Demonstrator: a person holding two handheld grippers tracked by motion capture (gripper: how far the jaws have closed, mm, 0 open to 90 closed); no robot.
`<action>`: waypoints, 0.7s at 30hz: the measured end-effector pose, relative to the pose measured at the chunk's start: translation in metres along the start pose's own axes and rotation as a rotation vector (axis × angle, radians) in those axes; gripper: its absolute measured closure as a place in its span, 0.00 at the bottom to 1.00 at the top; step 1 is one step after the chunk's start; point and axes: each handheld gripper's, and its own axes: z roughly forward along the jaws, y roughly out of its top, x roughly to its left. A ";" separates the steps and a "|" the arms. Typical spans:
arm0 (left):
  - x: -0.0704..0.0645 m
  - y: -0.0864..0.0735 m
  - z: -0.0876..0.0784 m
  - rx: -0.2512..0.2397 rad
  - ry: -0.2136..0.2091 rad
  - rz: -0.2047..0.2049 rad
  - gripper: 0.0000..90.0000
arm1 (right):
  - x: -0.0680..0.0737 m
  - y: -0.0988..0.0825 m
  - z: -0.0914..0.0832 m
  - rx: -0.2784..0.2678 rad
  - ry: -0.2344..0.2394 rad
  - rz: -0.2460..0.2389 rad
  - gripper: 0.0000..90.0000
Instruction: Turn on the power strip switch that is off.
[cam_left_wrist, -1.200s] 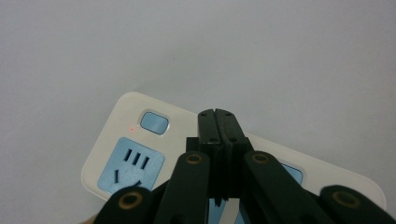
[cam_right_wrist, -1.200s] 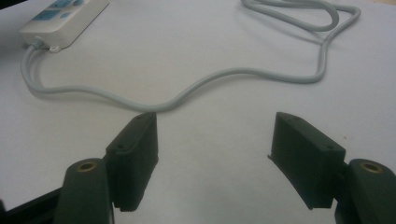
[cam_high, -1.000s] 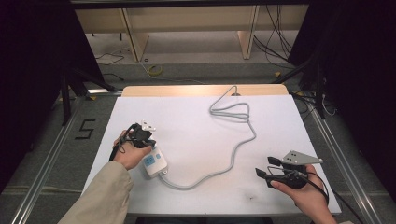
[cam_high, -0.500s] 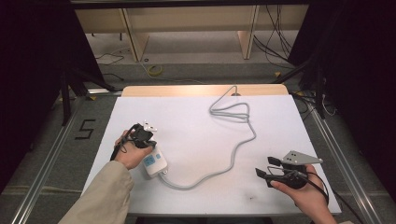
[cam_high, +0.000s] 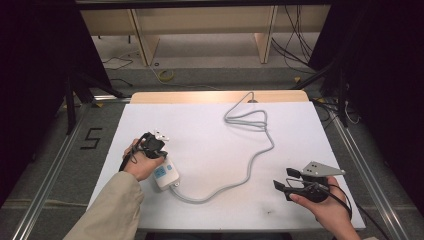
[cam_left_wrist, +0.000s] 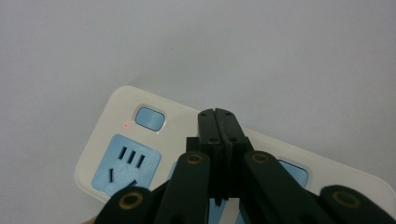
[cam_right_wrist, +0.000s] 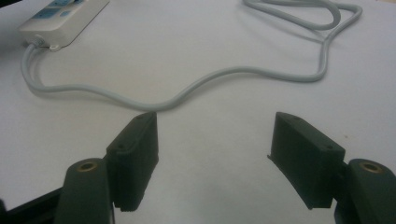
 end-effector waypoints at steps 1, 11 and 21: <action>0.000 0.000 0.000 0.001 0.000 -0.003 1.00 | 0.000 0.000 0.000 0.000 0.000 -0.001 0.36; 0.000 0.001 0.001 0.016 -0.010 -0.023 1.00 | 0.000 0.000 0.000 0.003 0.002 -0.002 0.36; -0.001 0.004 0.002 0.039 -0.001 -0.046 1.00 | 0.001 0.000 0.001 0.005 0.002 -0.002 0.36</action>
